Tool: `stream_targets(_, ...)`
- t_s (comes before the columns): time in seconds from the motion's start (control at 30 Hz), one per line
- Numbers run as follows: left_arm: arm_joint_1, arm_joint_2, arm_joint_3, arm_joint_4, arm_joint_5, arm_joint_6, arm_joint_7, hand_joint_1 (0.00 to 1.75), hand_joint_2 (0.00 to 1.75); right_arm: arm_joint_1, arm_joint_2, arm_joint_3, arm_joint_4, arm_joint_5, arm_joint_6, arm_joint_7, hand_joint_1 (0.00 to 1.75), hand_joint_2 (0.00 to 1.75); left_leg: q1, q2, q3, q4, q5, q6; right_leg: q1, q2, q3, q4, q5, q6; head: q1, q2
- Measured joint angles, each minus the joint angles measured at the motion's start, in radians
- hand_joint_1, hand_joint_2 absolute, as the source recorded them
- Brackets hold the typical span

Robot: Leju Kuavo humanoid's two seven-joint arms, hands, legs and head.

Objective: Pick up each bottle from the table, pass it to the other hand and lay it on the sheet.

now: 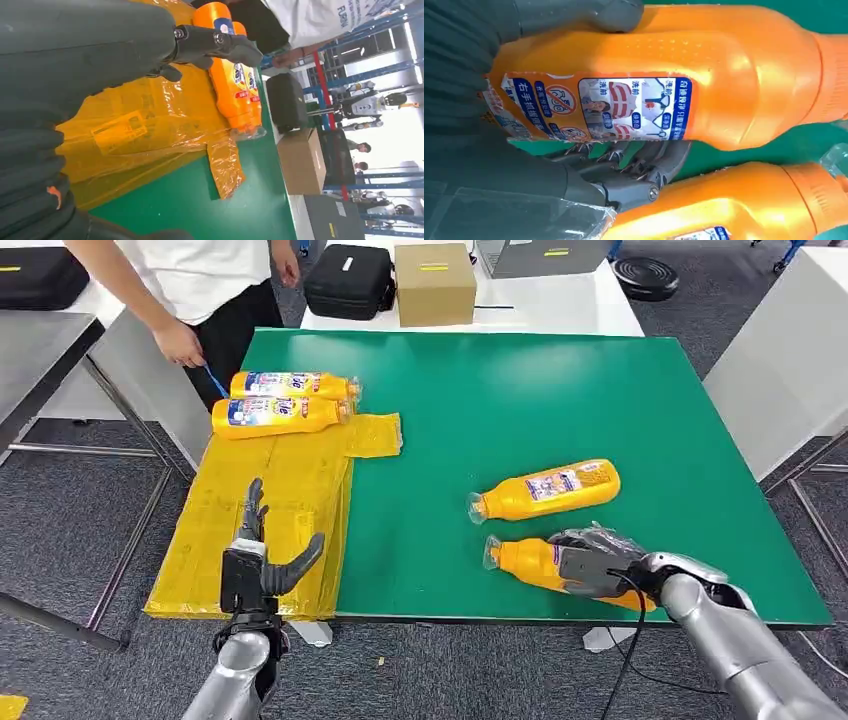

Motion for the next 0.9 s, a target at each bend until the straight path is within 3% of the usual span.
stream_targets(0.23, 0.018, 0.002, 0.0, -0.007, -0.003, 0.006, -0.003, 0.0, 1.75, 0.009, 0.045, -0.027, -0.006, 0.001, -0.1, -0.065, 1.75, 1.75, 0.0, 0.001, -0.001, 0.0, 0.0, 0.0, 0.0, 0.0, 0.0, 0.0, 0.001, 0.0, 0.0, 0.0)
stream_targets(0.5, 0.024, -0.01, 0.001, -0.013, -0.026, 0.019, -0.008, 0.0, 1.75, -0.032, 0.199, -0.05, 0.001, -0.021, -0.23, -0.154, 1.75, 1.75, 0.002, 0.001, -0.001, 0.0, 0.001, -0.001, 0.001, 0.0, -0.001, 0.001, 0.001, 0.0, 0.0, 0.0)
stream_targets(0.67, 0.038, -0.01, 0.003, -0.028, -0.026, 0.018, -0.012, 0.0, 1.75, -0.031, 0.269, -0.077, -0.046, -0.058, -0.242, -0.187, 1.75, 1.75, 0.002, 0.0, -0.002, 0.0, 0.001, -0.001, 0.001, 0.0, -0.002, 0.001, 0.0, -0.001, 0.0, 0.0)
stream_targets(0.9, 0.044, -0.01, 0.005, -0.036, -0.024, 0.018, -0.013, 0.0, 1.75, -0.025, 0.304, -0.092, -0.074, -0.06, -0.245, -0.188, 1.75, 1.75, 0.001, 0.0, -0.002, 0.0, 0.001, -0.001, 0.0, 0.0, -0.002, 0.0, 0.0, 0.0, 0.0, 0.0)
